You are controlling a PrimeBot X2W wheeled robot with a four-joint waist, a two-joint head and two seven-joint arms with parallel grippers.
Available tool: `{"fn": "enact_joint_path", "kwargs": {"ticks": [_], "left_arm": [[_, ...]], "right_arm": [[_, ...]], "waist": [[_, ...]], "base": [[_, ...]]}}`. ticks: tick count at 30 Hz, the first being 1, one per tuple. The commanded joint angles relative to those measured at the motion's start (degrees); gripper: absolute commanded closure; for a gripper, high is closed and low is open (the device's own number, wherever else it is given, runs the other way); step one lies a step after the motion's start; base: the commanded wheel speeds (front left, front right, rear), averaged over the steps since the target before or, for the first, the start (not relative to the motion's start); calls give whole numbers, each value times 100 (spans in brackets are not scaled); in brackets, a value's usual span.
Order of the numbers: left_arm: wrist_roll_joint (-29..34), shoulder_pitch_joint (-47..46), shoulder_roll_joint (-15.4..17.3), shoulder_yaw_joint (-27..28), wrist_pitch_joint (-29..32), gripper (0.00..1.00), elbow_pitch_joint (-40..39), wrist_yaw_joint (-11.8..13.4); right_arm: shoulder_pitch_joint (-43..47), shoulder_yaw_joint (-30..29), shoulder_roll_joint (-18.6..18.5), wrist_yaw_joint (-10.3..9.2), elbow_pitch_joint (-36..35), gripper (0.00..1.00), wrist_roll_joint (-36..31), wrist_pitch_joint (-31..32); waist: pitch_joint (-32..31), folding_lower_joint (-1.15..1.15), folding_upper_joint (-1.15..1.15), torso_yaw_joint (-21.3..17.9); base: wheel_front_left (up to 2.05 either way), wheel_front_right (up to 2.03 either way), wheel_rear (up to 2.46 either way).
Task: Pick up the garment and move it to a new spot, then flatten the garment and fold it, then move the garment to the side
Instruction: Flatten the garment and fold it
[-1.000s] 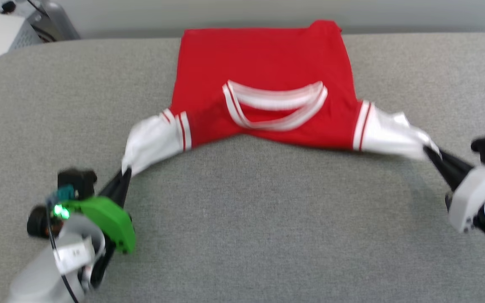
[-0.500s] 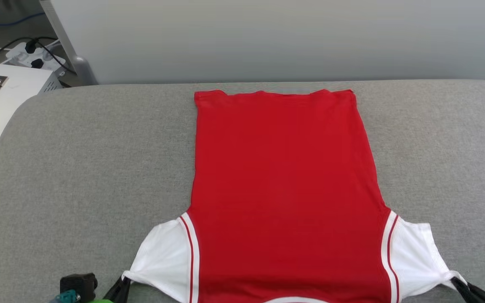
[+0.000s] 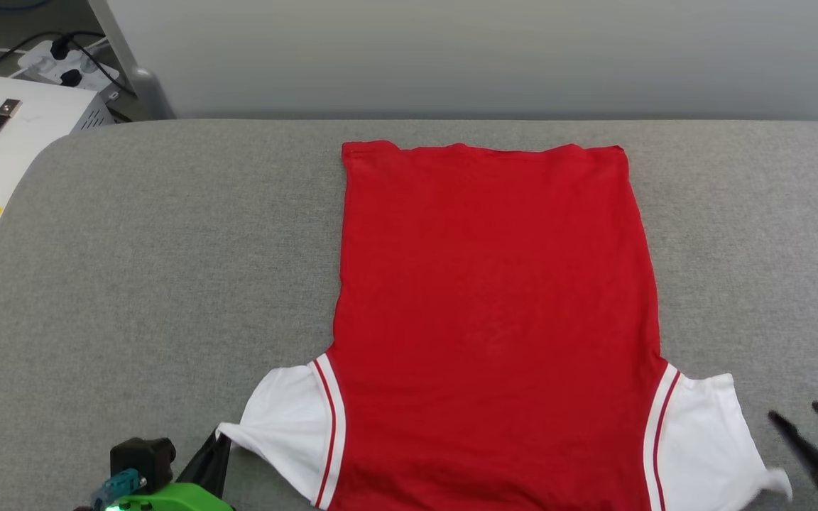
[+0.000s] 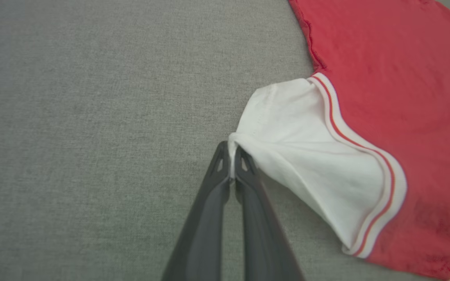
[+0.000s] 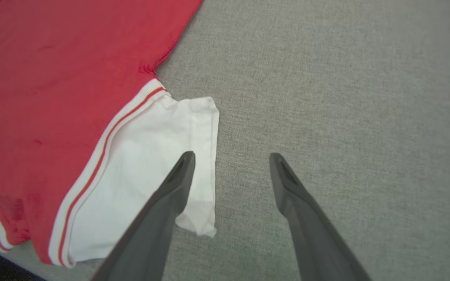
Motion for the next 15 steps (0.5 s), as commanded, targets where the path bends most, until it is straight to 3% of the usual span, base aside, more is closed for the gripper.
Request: {"fn": "enact_joint_path", "kwargs": {"ticks": [1,6,9,12,15], "left_arm": [[152,-188,-22,53,-35,100,-101,81],[432,-443,-112,158,-35,100,-482,189],[633,-654,-183,151,-35,100,-699,240],[802,-874,-272,134,-35,100,-846,252],[950,-1102,-388,127,-35,100,-970,228]], "right_arm": [[-193,-301,-116,-10,-230,0,-116,104],[-854,-1397,-217,-10,-984,0,-422,630],[-1566,-1856,-148,-10,-1252,0,-586,1297],[-2352,-2002,-78,-10,-1311,0,-655,2099],[-3255,-1858,-21,-10,-1067,0,-621,3285]], "waist": [[152,1,0,103],[535,1,0,287],[888,1,0,458],[1218,1,0,624],[1580,1,0,837]], "base": [[0,0,0],[0,0,0],[0,0,0],[0,0,0],[0,0,0]]}}
